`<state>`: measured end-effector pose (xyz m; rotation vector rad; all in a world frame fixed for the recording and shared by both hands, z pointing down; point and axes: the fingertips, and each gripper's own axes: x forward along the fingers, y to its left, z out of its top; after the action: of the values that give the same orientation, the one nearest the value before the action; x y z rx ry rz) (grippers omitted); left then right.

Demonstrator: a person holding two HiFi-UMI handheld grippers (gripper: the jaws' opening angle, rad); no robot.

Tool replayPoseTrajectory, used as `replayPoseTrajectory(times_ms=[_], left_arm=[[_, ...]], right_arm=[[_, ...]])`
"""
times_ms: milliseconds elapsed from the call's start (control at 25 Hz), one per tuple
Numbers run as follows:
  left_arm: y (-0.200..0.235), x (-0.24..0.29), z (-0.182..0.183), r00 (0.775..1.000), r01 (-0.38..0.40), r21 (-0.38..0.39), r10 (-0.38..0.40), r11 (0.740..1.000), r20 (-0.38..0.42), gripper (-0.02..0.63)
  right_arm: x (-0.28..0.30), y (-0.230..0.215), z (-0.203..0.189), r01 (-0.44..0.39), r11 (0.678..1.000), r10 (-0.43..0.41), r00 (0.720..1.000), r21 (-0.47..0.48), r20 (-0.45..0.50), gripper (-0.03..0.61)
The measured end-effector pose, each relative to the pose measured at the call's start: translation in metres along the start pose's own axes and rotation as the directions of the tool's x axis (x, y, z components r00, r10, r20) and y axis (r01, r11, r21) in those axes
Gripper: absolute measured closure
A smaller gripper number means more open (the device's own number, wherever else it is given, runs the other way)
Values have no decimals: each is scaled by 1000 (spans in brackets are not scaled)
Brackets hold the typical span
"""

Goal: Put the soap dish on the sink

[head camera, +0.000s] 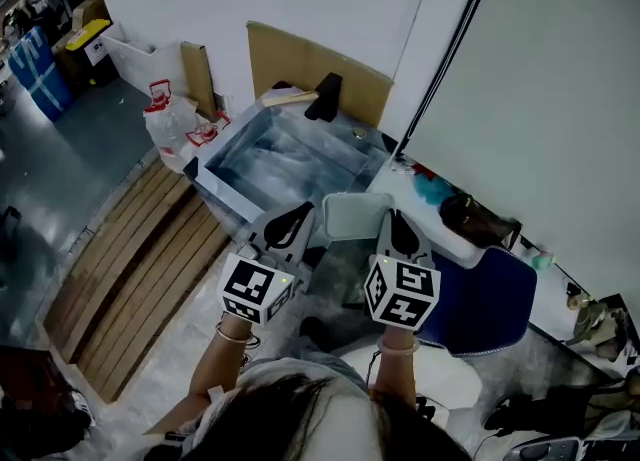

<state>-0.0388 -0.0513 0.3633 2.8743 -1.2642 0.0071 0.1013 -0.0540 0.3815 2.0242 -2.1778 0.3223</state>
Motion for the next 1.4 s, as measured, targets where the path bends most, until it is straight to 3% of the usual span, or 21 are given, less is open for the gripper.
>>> replayPoseTrajectory(times_ms=[320, 800, 1400], left_arm=[[12, 41, -9, 999, -18, -1, 17, 1000, -30, 604], [46, 79, -18, 998, 6, -5, -6, 1000, -58, 604], [104, 133, -32, 989, 119, -47, -122, 992, -85, 604]], right_arm=[[44, -26, 5, -1, 1000, 1, 1000, -15, -24, 551], [99, -28, 5, 17, 1000, -17, 999, -6, -51, 551], [169, -23, 2, 115, 993, -113, 989, 21, -97, 551]])
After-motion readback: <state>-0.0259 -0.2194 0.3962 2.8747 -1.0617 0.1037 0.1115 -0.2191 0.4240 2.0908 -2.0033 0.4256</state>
